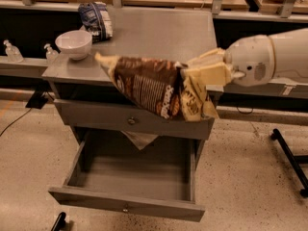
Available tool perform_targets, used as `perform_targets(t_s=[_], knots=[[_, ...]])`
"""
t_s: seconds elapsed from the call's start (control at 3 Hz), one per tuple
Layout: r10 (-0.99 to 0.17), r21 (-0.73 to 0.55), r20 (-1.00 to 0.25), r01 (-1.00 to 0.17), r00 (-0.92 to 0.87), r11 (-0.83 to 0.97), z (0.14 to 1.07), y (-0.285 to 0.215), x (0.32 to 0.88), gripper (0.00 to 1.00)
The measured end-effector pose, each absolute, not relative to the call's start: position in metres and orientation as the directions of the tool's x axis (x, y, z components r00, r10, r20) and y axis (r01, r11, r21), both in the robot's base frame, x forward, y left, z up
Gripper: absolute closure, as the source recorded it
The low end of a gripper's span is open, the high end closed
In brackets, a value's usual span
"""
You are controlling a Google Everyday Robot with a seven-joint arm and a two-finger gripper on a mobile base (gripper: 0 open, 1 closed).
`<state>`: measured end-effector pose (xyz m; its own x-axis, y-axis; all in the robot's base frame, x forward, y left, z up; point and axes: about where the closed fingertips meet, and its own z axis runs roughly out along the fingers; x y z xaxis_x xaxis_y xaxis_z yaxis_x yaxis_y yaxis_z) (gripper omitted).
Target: Place brown chip bag into middle drawer
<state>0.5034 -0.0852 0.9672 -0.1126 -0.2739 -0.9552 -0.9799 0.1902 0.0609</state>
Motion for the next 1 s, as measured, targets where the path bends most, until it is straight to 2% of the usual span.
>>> perform_targets(t_s=[0.33, 1.0], knots=[[-0.280, 0.107, -0.949, -0.984, -0.144, 0.143, 0.951, -0.083, 0.486, 1.00], [-0.256, 0.112, -0.954, -0.977, -0.156, 0.179, 0.914, -0.098, 0.496, 1.00]])
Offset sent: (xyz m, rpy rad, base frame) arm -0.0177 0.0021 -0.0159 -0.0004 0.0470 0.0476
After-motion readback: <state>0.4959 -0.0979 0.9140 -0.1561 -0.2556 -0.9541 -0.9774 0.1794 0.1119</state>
